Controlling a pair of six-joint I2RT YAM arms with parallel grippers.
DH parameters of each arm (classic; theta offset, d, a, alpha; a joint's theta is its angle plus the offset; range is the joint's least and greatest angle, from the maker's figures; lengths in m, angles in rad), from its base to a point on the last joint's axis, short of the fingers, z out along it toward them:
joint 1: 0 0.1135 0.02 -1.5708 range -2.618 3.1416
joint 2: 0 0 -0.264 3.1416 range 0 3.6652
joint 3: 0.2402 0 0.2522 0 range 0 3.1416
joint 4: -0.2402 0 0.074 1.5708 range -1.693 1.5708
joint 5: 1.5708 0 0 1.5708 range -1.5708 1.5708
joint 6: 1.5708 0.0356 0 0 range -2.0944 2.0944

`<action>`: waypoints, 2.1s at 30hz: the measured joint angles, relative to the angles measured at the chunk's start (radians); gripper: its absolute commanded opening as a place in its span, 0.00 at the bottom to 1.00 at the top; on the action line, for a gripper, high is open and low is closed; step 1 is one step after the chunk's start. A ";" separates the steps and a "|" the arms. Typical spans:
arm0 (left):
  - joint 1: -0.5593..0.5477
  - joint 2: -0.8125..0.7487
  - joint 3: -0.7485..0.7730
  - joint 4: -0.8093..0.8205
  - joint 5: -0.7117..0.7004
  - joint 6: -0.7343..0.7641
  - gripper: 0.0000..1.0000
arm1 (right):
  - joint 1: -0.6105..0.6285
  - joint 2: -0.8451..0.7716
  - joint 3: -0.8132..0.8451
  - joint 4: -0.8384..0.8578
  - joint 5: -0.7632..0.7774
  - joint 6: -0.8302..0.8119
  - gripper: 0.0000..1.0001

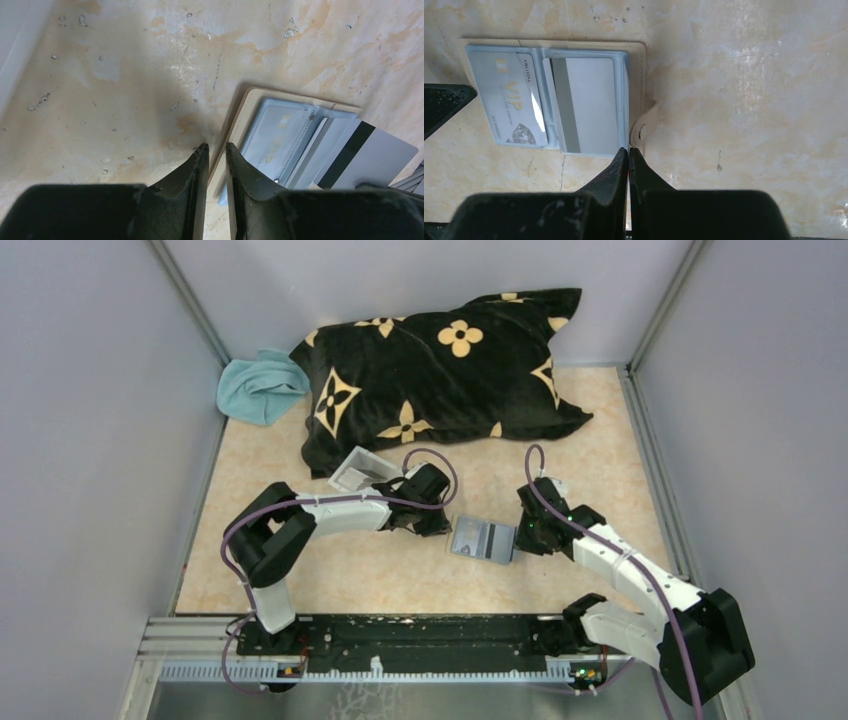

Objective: Put the credit cards into the card holder
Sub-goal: Place the credit card in the card holder.

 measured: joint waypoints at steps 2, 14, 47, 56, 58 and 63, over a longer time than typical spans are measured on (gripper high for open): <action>0.000 0.001 0.000 0.000 0.001 0.002 0.27 | 0.000 0.000 -0.006 0.010 -0.002 0.000 0.00; 0.000 0.002 -0.001 0.001 0.004 0.006 0.27 | 0.000 0.000 -0.085 0.123 -0.051 0.042 0.00; 0.000 -0.076 -0.029 -0.118 -0.079 0.019 0.27 | 0.013 0.002 -0.098 0.254 -0.163 0.040 0.00; -0.034 -0.153 -0.065 -0.092 -0.072 0.083 0.27 | 0.020 -0.008 -0.047 0.167 -0.112 0.011 0.00; -0.049 -0.153 -0.050 -0.069 -0.055 0.100 0.27 | 0.020 -0.016 -0.032 0.149 -0.098 0.002 0.00; -0.075 -0.150 -0.016 0.005 -0.007 0.127 0.27 | 0.020 -0.030 -0.015 0.122 -0.081 -0.012 0.00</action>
